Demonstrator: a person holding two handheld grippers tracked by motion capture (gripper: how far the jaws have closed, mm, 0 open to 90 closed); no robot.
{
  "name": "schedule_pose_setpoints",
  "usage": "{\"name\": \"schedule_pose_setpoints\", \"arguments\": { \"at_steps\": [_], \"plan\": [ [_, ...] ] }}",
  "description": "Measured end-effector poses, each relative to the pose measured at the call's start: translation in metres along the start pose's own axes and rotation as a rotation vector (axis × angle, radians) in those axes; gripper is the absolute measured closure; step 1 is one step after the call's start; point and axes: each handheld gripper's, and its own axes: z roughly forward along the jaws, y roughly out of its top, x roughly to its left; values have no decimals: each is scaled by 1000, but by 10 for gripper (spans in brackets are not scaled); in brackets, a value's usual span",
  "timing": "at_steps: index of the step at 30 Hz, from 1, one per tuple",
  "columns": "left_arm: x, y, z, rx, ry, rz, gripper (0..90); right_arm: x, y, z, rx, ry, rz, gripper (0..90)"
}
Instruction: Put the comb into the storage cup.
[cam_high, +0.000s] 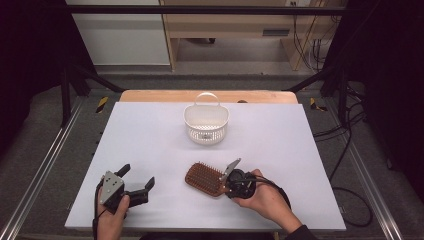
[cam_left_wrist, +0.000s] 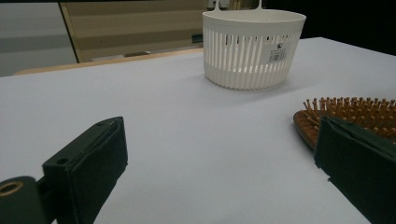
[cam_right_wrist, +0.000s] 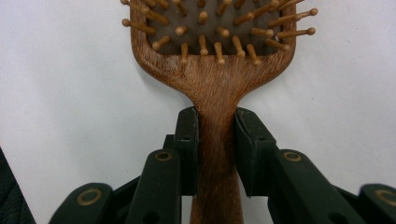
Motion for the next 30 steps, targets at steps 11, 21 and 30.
{"name": "schedule_pose_setpoints", "arguments": {
  "at_steps": [11,21,30],
  "plan": [
    [-1,2,-1,-8,-5,2,31,0,-5,-1,-53,-1,30,729],
    [-15,13,-6,-54,-111,-63,32,9,-5,-16,-306,-72,22,728],
    [-48,40,18,-88,-314,-204,50,12,-6,-11,-567,-120,55,729]
  ]
}}
